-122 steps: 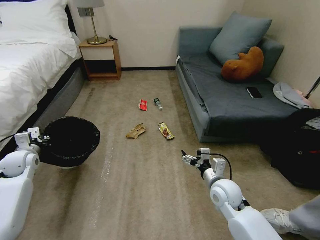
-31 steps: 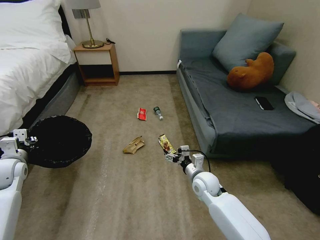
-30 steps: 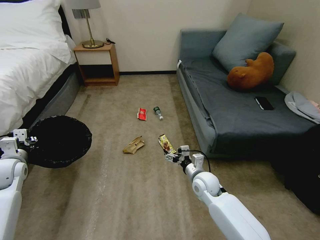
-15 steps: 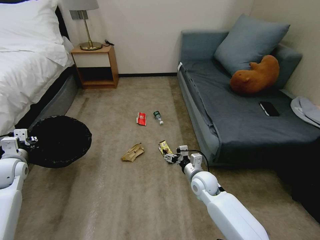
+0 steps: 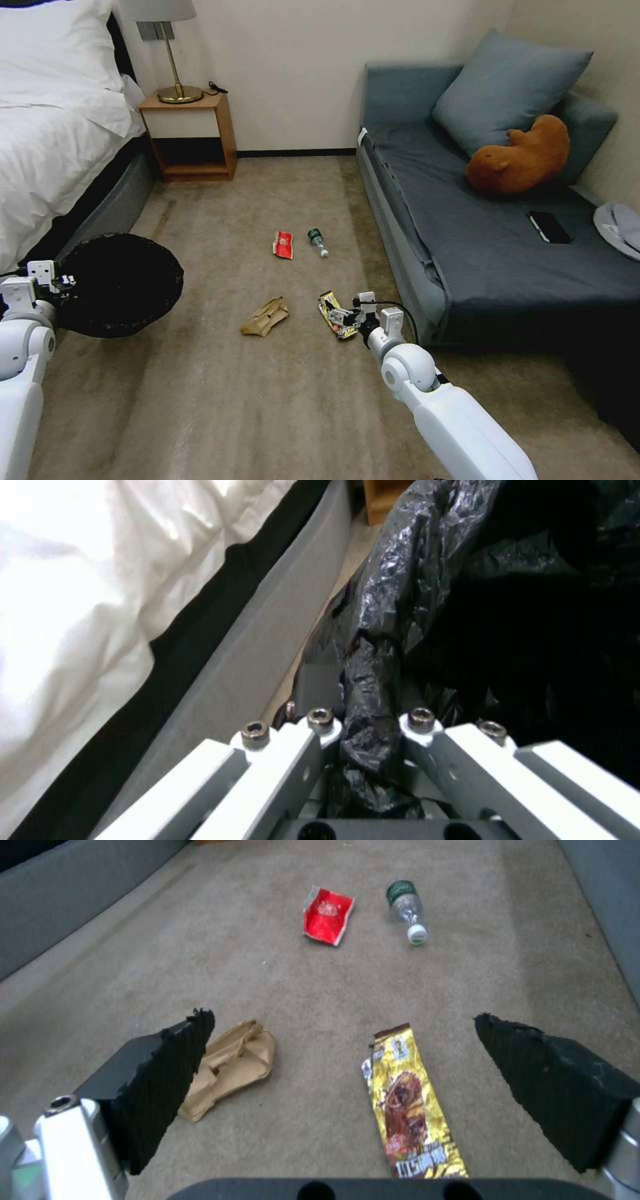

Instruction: Pick up the trash bin, then pick up the garbage on the floor and place it into the trash bin.

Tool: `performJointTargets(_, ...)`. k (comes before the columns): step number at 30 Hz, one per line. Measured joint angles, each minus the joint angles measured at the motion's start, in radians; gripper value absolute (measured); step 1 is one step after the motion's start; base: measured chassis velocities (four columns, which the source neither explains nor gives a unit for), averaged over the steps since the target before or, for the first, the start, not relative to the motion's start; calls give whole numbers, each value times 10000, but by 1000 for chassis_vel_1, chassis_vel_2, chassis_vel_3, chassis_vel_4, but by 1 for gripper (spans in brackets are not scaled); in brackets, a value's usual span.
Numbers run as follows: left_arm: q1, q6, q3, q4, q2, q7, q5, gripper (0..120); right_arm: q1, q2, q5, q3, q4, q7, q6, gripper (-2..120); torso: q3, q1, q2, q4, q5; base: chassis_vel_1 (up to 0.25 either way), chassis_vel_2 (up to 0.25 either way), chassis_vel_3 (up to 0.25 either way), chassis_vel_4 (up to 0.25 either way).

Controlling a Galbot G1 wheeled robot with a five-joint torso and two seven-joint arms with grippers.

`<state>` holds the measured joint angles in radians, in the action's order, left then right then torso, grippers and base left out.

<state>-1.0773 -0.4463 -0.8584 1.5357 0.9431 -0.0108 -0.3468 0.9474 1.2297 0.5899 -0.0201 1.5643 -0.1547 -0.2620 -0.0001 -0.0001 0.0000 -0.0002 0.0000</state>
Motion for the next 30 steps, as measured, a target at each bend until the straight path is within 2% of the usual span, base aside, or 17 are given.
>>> performJointTargets(30, 97, 163, 44, -120, -67, 129, -31, 4, 2, 68, -131, -249, -298, 18, 71, 100, 1, 0, 0, 3, 0, -102, 99, 99, -92)
